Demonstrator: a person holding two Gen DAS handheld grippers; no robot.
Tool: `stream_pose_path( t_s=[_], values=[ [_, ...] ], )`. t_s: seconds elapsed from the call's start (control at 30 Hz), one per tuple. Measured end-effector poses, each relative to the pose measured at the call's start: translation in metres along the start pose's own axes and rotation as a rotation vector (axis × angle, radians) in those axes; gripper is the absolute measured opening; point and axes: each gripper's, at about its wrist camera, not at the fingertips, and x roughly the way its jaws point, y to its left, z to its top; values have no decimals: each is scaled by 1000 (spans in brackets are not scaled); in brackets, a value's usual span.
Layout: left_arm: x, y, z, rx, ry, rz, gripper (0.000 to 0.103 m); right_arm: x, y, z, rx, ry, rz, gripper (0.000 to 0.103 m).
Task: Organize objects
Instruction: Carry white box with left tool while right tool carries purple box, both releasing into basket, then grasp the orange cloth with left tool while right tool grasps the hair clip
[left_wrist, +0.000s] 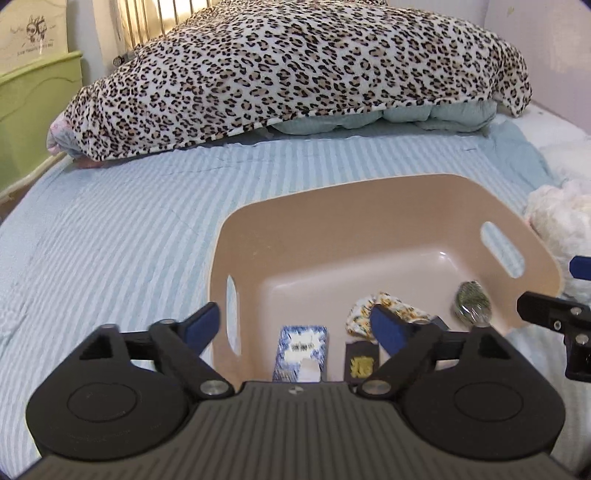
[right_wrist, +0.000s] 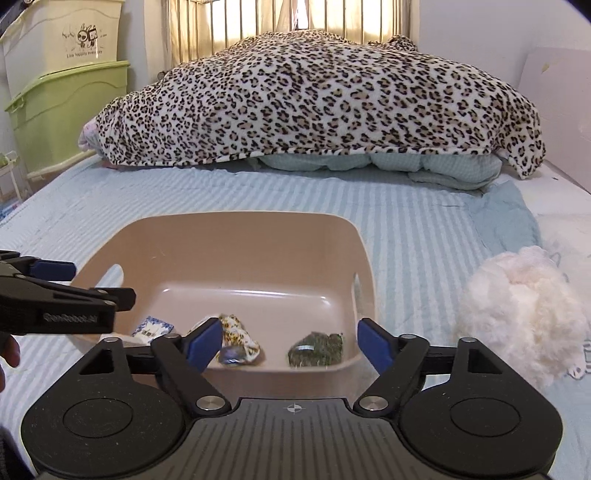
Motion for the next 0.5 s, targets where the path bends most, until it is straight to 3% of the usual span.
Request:
stream_pose_path(
  t_s=[0.2, 0.5],
  values=[
    [-22, 0, -17, 26, -2, 2, 91, -20, -3, -15, 16, 17, 17, 92],
    [-31, -7, -56, -1, 40, -33, 91, -29, 0, -47, 21, 67, 20, 93]
  ],
)
